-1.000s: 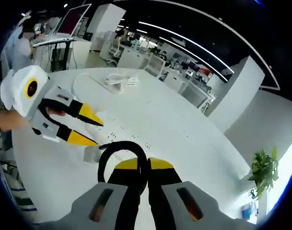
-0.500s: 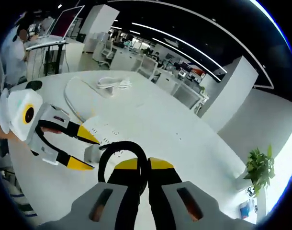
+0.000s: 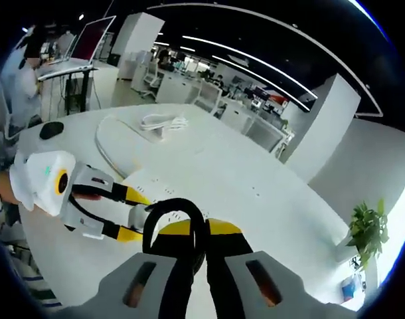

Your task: Straighten the power strip on the desk, plug the charger into it

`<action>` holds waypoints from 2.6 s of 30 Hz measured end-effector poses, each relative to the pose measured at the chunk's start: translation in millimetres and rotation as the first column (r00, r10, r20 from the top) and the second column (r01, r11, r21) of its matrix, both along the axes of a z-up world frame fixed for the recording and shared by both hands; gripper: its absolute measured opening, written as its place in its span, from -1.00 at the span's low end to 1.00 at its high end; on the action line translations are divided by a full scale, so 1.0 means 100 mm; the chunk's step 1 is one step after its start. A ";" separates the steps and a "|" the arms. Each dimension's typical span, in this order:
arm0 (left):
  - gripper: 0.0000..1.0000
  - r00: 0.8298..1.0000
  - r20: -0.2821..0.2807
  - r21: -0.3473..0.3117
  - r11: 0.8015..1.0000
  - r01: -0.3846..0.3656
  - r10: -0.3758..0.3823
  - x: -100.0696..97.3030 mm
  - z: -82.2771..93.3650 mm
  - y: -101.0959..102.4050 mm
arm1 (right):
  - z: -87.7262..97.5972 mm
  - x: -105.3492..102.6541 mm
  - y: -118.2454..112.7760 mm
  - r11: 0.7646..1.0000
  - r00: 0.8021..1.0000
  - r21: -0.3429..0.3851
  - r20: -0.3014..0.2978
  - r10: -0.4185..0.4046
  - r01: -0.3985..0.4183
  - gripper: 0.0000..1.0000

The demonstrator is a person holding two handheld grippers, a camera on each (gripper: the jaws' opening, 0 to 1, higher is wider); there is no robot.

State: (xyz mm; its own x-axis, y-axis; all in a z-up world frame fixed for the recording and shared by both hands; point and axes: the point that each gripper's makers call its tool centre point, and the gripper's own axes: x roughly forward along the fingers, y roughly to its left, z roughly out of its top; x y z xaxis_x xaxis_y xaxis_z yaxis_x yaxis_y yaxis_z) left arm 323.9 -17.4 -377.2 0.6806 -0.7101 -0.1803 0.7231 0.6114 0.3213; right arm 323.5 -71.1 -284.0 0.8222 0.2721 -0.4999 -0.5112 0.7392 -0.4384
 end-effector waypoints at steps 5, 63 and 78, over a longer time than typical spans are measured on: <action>-0.47 1.000 -0.015 -0.034 0.999 0.027 -0.027 0.01 0.01 -0.03 | 0.02 -0.04 -0.02 1.000 1.000 0.021 -0.006 0.004 -0.004 -0.93; -0.49 0.886 -0.189 -0.132 0.905 0.404 -0.423 0.67 0.04 -0.69 | 0.12 0.44 -0.42 0.974 0.976 -0.071 0.034 -0.214 0.216 -0.95; -0.47 0.937 -0.129 -0.061 0.945 0.320 -0.325 0.62 -0.04 -0.64 | 0.06 0.38 -0.35 0.983 0.985 -0.063 0.006 -0.174 0.174 -0.94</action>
State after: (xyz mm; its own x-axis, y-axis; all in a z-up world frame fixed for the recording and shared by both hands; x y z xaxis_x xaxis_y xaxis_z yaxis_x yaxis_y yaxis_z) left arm 385.8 -81.2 -381.6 0.3847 -0.8957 -0.2230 0.9186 0.3479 0.1874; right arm 361.4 -105.8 -278.0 0.8546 0.0926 -0.5110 -0.3769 0.7875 -0.4876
